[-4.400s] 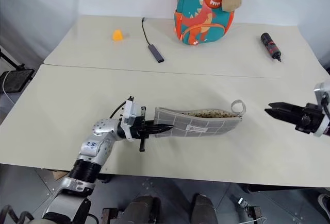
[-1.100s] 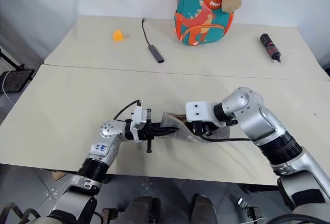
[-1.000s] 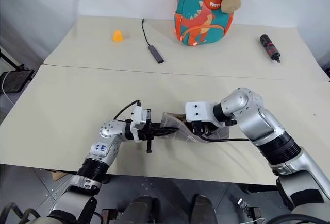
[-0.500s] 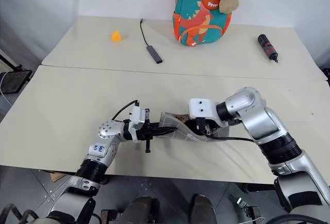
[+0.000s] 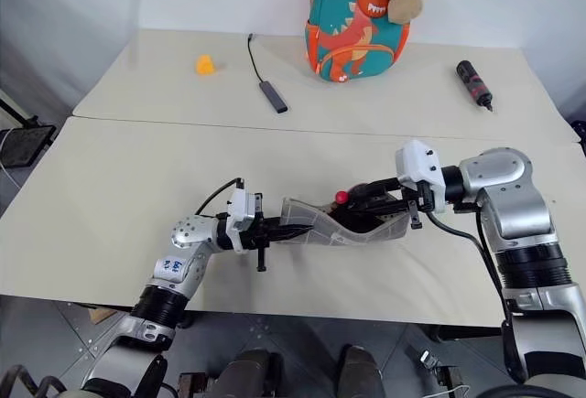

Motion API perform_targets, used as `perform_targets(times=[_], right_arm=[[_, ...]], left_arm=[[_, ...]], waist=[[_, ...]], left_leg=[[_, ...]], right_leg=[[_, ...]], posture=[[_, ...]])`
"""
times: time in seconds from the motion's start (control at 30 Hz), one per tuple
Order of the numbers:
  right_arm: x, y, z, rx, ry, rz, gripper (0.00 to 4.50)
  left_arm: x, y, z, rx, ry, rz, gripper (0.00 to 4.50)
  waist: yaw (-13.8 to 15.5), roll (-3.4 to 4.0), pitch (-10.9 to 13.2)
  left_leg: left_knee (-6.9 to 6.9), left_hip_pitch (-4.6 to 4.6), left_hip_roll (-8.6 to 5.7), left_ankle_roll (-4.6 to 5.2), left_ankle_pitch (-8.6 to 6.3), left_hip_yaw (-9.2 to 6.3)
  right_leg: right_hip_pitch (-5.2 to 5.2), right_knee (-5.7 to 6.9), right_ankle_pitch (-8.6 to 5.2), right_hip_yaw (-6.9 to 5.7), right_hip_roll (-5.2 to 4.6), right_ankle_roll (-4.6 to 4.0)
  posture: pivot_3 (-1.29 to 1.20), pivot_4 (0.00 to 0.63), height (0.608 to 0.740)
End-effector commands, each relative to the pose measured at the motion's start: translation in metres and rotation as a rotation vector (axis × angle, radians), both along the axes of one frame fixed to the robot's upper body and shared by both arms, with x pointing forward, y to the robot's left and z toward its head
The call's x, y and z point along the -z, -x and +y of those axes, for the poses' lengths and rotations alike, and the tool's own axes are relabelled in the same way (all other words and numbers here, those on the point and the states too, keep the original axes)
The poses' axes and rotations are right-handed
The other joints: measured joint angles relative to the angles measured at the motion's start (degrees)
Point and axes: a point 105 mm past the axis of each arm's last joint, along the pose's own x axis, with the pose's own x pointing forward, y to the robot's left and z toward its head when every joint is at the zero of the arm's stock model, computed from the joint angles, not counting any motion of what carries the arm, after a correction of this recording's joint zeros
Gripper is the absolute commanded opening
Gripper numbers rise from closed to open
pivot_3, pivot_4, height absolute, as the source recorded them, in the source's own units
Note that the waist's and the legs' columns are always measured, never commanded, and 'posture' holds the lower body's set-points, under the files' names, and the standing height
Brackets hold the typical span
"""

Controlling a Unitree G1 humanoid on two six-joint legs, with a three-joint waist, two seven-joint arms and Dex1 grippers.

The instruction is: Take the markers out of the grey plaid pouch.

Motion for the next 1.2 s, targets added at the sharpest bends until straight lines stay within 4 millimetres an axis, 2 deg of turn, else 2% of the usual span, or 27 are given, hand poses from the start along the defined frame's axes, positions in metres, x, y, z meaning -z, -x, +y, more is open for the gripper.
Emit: perform_targets(times=[0.03, 0.13, 0.2, 0.3, 0.37, 0.43, 0.5, 0.67, 0.73, 0.8, 1.03, 1.1, 1.2], right_arm=[[-0.029, 0.008, 0.001, -0.013, -0.159, 0.011, 0.59], [-0.049, 0.014, 0.003, -0.001, -0.26, 0.062, 0.59], [-0.068, 0.013, -0.002, 0.054, -0.36, 0.094, 0.59], [-0.087, 0.007, -0.019, 0.151, -0.461, 0.116, 0.59], [-0.089, 0.004, -0.035, 0.224, -0.453, 0.128, 0.59], [-0.075, -0.013, -0.082, 0.461, -0.358, 0.176, 0.59], [-0.052, -0.022, -0.122, 0.675, -0.233, 0.239, 0.59], [-0.016, -0.025, -0.17, 0.91, -0.091, 0.382, 0.59], [0.008, -0.024, -0.192, 1.048, 0.025, 0.458, 0.59], [0.023, -0.023, -0.199, 1.071, 0.136, 0.464, 0.59], [0.048, -0.038, -0.201, 1.182, 0.177, 0.495, 0.59], [0.049, -0.042, -0.201, 1.195, 0.157, 0.473, 1.32], [0.038, -0.041, -0.208, 1.188, 0.14, 0.387, 2.28]], left_arm=[[0.004, 0.002, 0.005, -0.01, -0.014, 0.019, 0.0], [0.005, 0.004, 0.007, -0.004, -0.019, 0.028, 0.0], [0.004, 0.004, 0.008, -0.003, -0.018, 0.032, 0.0], [0.004, 0.004, 0.008, -0.001, -0.019, 0.032, 0.0], [0.003, 0.005, 0.007, 0.004, -0.015, 0.035, 0.0], [0.002, 0.006, 0.006, 0.014, -0.008, 0.039, 0.0], [0.002, 0.007, 0.006, 0.017, -0.006, 0.04, 0.0], [0.002, 0.007, 0.003, 0.019, -0.002, 0.041, 0.0], [0.003, 0.007, 0.003, 0.018, 0.005, 0.044, 0.0], [0.003, 0.008, 0.002, 0.017, 0.006, 0.044, 0.0], [0.004, 0.01, 0.0, 0.02, 0.017, 0.046, 0.0], [0.003, 0.01, 0.001, 0.021, 0.016, 0.043, 0.0], [0.0, 0.008, 0.003, 0.018, 0.017, 0.038, 0.0]], waist=[[-0.12, 0.0, 0.0], [-0.13, 0.01, 0.0], [0.0, 0.01, 0.0], [0.07, 0.01, 0.0], [0.1, 0.01, 0.0], [0.24, 0.01, 0.0], [0.95, 0.01, 0.0], [0.53, 0.09, -0.02], [0.35, 0.15, -0.03], [0.12, 0.19, -0.05], [-0.06, 0.24, -0.04], [-0.06, 0.24, -0.04], [0.06, 0.27, -0.02]], left_leg=[[0.0, 0.0, 0.01, 0.0, 0.0, 0.0], [0.0, 0.01, 0.04, -0.01, 0.01, -0.04], [0.0, 0.01, 0.05, -0.01, 0.01, -0.14], [0.0, 0.01, 0.03, -0.01, 0.0, -0.24], [0.0, 0.0, 0.03, -0.01, 0.0, -0.24], [0.0, -0.01, 0.0, -0.01, 0.0, -0.14], [0.0, -0.03, -0.06, 0.03, -0.01, 0.01], [-0.04, -0.01, -0.02, 0.09, -0.05, 0.19], [-0.03, -0.01, -0.01, 0.09, -0.05, 0.21], [-0.02, 0.0, 0.0, 0.09, -0.04, 0.21], [-0.02, -0.01, 0.0, 0.07, -0.04, 0.16], [-0.02, -0.02, -0.01, 0.07, -0.04, 0.16], [-0.02, -0.03, -0.02, 0.07, -0.04, 0.15]], right_leg=[[0.0, 0.0, 0.0, 0.01, 0.0, 0.0], [-0.01, 0.01, 0.0, 0.0, 0.01, 0.0], [-0.01, 0.01, 0.01, 0.01, 0.0, -0.01], [-0.01, 0.01, 0.01, 0.02, -0.02, -0.03], [-0.01, 0.0, 0.01, 0.02, -0.02, -0.03], [-0.01, -0.02, 0.02, 0.03, -0.03, -0.03], [0.0, -0.04, 0.02, 0.02, -0.05, -0.02], [-0.02, -0.08, 0.02, 0.06, -0.05, -0.02], [-0.02, -0.05, 0.02, 0.06, -0.06, -0.02], [-0.02, -0.03, 0.02, 0.08, -0.06, -0.02], [-0.02, -0.05, 0.02, 0.05, -0.06, -0.02], [-0.02, -0.05, 0.02, 0.05, -0.06, -0.02], [-0.02, -0.06, 0.02, 0.05, -0.06, -0.01]], posture=[[0.0, 0.15, 0.74], [0.0, 0.15, 0.74], [0.0, 0.15, 0.74], [0.0, 0.15, 0.74], [0.0, 0.15, 0.74], [0.0, 0.15, 0.74], [0.0, 0.15, 0.74], [0.0, 0.15, 0.74], [0.0, 0.15, 0.74], [0.0, 0.15, 0.74], [0.0, 0.15, 0.74], [0.0, 0.15, 0.74], [0.0, 0.15, 0.74]])
